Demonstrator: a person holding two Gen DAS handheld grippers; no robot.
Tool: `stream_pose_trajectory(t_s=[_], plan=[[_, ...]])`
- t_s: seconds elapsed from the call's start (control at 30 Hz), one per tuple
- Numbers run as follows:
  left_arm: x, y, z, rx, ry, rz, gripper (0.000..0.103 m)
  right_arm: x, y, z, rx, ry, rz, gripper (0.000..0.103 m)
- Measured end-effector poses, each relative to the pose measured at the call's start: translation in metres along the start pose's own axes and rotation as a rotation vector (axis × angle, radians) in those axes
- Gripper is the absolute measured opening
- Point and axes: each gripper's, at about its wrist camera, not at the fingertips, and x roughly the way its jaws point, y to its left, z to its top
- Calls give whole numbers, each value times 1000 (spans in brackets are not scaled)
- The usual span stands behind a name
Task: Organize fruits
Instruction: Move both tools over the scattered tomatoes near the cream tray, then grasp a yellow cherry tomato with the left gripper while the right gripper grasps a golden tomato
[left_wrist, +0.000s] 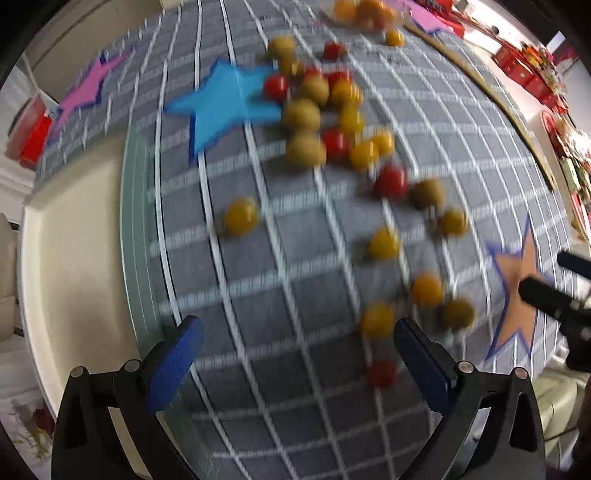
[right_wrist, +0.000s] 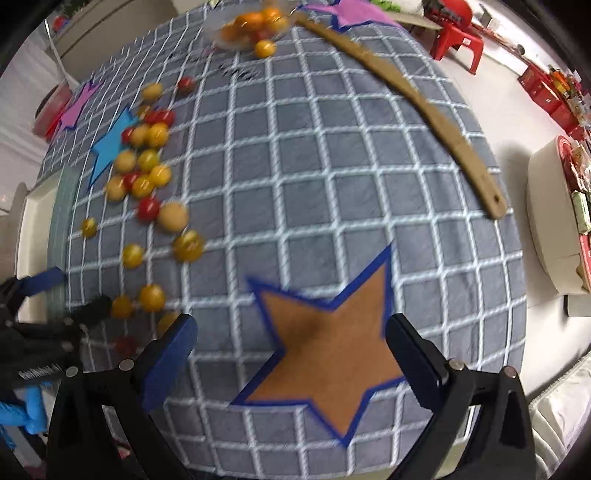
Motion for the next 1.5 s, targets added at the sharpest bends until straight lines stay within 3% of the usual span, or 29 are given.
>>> stream_pose_trajectory(t_s=[0.17,0.3,0.5,0.57,0.73,0.9,1.17,1.33,1.37,1.43,1.47,1.5], plan=[[7,13,-42,50,9,8,103,-3,27,-14,-47,18,-27,102],[10,34,-78,66,-2,8,103,-6,53,-7,-69,34,-36,102],[5,101,-90,18,35,1,103,-18,68,-5,-110,28,-67,102],[-12,147,-63,-2,50,-13,103,-20,70,-2,-120,31,-77,102],[-32,196,-49,0,53,-43,103,-19,81,-6,-106,65,-87,102],[-46,237,-50,7,51,-60,103,-21,57,2,-47,102,-75,102],[-50,264,-41,13,90,-46,103,-16,52,-4,7,129,-67,102],[-42,242,-35,8,97,-27,103,-14,50,-3,9,135,-66,102],[-34,247,-24,12,97,-22,103,-15,51,1,8,136,-66,102],[-31,297,-17,10,97,-19,103,-14,50,-2,6,136,-65,102],[-22,291,-13,9,96,-13,103,-14,50,-1,5,137,-64,102],[-21,321,-10,9,96,-11,103,-14,50,1,4,137,-64,102]])
